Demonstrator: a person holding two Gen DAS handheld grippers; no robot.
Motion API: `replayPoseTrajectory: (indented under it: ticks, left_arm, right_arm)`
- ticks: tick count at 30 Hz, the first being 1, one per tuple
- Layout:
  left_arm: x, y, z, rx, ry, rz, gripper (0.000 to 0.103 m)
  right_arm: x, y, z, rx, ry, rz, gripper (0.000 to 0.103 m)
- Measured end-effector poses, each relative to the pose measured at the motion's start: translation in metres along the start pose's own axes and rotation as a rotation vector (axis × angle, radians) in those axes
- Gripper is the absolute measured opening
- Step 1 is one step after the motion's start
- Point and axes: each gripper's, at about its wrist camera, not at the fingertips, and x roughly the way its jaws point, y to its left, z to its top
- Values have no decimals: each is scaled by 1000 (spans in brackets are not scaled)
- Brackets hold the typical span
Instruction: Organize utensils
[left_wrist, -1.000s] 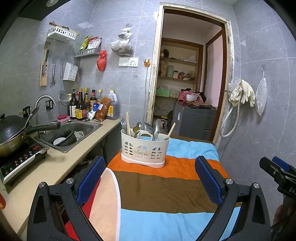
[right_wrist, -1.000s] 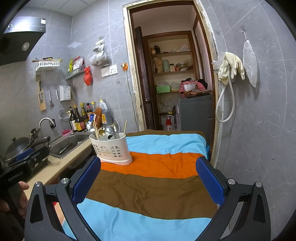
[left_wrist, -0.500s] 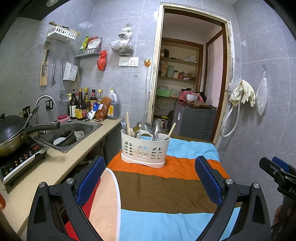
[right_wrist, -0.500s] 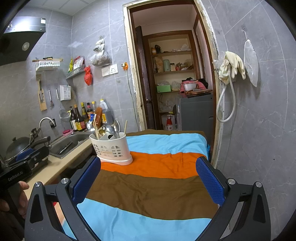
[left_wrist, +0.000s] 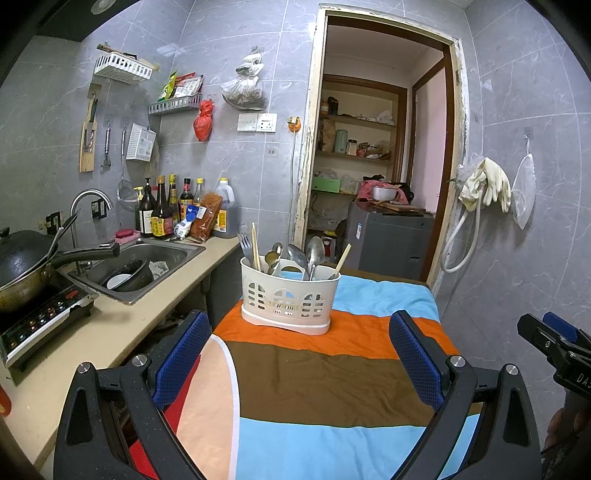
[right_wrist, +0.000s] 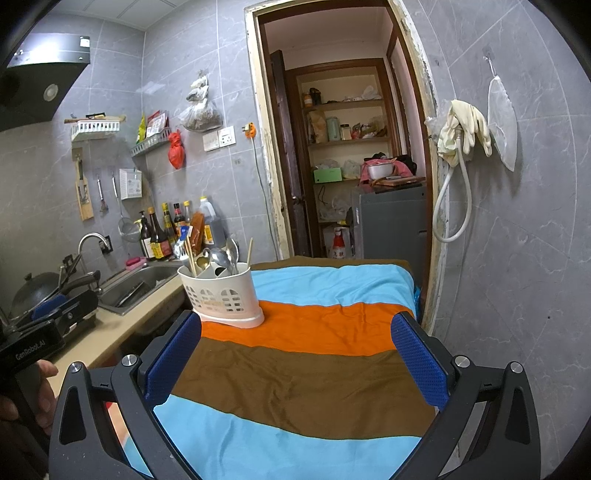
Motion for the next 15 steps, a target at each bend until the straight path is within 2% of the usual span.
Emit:
replayPoseTrajectory:
  ticks: [15]
  left_arm:
    - [0, 0, 0, 2, 2, 1, 96]
  right_arm:
    - [0, 1, 0, 1, 3, 0, 103]
